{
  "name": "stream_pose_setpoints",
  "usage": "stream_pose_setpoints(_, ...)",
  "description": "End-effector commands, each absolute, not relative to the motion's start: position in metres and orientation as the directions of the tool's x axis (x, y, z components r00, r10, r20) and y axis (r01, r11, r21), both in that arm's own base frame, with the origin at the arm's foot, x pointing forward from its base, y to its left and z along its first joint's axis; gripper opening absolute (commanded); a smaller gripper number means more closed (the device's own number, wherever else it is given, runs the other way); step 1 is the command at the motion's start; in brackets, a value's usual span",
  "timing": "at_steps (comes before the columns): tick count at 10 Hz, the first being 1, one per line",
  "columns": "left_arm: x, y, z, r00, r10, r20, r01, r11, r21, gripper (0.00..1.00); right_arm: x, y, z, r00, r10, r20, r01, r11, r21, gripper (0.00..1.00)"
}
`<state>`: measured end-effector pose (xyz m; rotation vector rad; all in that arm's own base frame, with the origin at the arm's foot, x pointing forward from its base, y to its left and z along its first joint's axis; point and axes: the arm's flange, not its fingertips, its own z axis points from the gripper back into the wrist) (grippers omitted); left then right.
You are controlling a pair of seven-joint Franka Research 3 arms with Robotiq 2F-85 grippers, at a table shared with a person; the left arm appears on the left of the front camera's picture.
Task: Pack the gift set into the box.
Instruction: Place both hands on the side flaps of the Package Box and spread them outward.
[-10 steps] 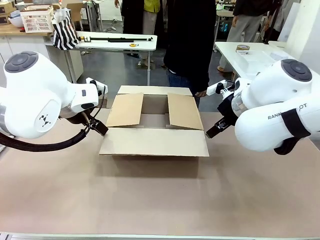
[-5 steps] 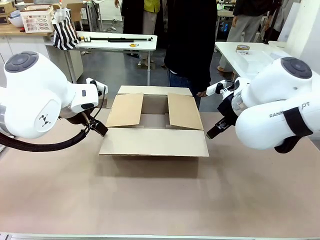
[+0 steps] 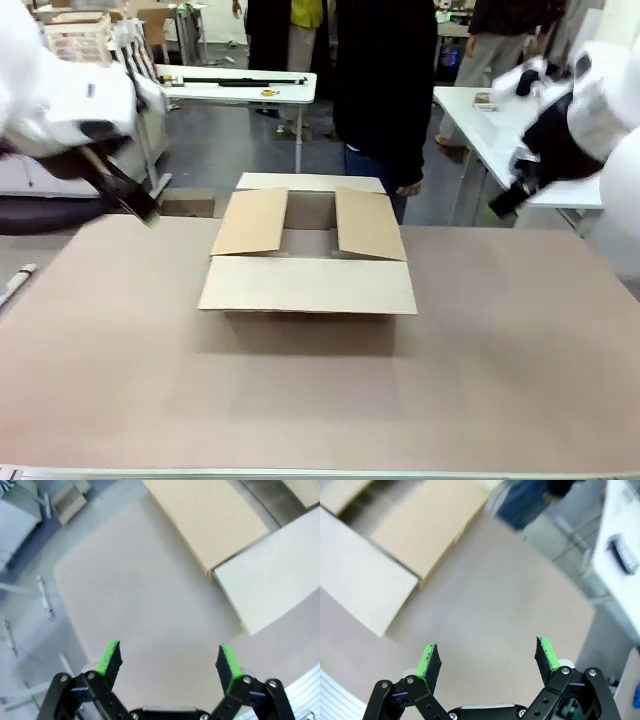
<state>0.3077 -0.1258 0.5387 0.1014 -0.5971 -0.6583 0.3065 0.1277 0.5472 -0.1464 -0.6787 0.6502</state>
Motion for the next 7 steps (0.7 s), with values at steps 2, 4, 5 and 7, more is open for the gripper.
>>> stream_pose_setpoints(2,0.308,-0.126,0.539,0.631,-0.602,0.489,0.546,0.793,0.272,1.00,0.307,0.128,0.547,0.591,0.603,0.537,-0.510,0.794,-0.330,1.00)
stream_pose_setpoints(4,0.308,-0.126,0.539,0.631,-0.602,0.489,0.546,0.793,0.272,1.00,0.307,0.128,0.547,0.591,0.603,0.537,-0.510,0.794,-0.330,1.00)
stream_pose_setpoints(5,0.308,-0.126,0.539,0.631,-0.602,0.489,0.546,0.793,0.272,1.00,0.307,0.128,0.547,0.591,0.603,0.537,-0.510,0.794,-0.330,1.00)
stream_pose_setpoints(7,0.311,-0.140,0.546,0.572,-0.594,0.566,0.677,0.731,0.082,1.00,0.321,0.138,0.553,0.597,0.498,0.629,-0.596,0.800,-0.068,1.00)
